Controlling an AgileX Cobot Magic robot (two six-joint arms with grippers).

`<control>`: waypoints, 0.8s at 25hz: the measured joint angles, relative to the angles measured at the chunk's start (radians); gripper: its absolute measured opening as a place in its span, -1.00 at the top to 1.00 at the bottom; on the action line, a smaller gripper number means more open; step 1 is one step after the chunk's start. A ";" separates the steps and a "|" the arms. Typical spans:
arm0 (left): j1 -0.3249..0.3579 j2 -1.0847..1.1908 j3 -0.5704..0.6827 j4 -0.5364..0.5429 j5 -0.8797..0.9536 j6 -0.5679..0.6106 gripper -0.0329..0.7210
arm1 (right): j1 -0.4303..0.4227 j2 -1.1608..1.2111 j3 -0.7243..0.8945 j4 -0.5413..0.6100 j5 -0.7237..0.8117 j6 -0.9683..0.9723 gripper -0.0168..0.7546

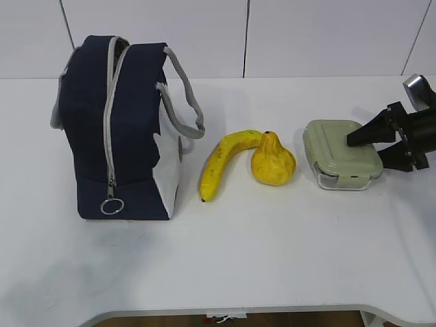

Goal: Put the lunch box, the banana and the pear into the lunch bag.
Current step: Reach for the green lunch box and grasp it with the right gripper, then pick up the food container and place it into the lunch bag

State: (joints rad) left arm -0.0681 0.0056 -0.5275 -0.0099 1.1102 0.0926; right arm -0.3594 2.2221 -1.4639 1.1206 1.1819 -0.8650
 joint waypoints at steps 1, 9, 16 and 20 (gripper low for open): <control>0.000 0.000 0.000 0.000 0.000 0.000 0.28 | 0.000 0.000 0.000 0.000 0.000 0.000 -0.55; 0.000 0.000 0.000 0.000 0.000 0.000 0.28 | 0.000 0.000 0.000 0.000 0.000 0.000 -0.55; 0.000 0.000 0.000 0.000 0.000 0.000 0.28 | 0.000 0.000 0.000 0.000 -0.002 -0.002 -0.33; 0.000 0.000 0.000 0.000 0.000 0.000 0.28 | 0.000 0.000 0.000 0.003 0.000 -0.002 -0.22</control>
State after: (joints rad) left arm -0.0681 0.0056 -0.5275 -0.0099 1.1102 0.0926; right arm -0.3594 2.2221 -1.4639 1.1235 1.1815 -0.8668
